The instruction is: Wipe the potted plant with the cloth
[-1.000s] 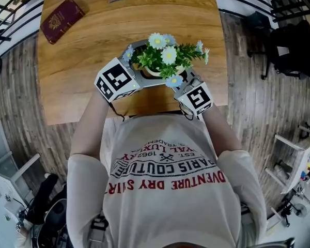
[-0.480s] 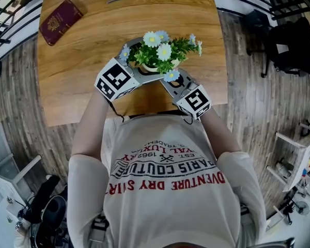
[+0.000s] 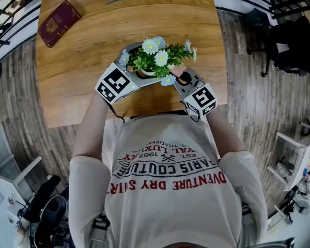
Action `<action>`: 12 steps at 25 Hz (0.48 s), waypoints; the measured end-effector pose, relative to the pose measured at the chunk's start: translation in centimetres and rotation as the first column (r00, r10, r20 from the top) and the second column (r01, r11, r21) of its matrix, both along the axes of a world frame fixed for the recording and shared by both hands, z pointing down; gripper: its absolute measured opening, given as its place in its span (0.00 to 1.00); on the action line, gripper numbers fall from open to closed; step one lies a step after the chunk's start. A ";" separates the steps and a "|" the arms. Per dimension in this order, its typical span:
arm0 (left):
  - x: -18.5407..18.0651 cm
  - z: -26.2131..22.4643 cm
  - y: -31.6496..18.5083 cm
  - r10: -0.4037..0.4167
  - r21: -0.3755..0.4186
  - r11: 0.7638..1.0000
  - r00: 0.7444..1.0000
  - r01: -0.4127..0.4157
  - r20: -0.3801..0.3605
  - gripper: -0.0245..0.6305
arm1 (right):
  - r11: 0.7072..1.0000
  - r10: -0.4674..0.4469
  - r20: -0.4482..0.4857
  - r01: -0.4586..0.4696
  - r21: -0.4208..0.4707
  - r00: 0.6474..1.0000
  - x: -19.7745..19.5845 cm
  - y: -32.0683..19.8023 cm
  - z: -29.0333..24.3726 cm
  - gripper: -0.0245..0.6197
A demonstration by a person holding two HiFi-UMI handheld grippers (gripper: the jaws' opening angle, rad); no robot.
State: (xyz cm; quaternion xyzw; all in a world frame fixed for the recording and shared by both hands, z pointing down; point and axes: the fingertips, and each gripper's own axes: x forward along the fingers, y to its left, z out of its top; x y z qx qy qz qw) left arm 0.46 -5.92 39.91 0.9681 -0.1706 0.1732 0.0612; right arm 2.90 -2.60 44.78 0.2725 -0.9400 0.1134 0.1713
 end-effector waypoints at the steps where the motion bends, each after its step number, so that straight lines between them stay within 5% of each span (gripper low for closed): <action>1: 0.1 0.2 0.0 0.004 -0.001 1.000 1.000 -0.004 0.005 0.81 | 1.000 0.007 -0.004 -0.007 -0.003 1.000 0.3 -0.3 0.1 0.10; 12: -0.2 2.1 -0.2 0.000 0.025 1.000 0.999 -0.001 0.055 0.81 | 0.996 0.086 -0.072 -0.087 -0.021 0.994 3.0 -3.0 2.0 0.10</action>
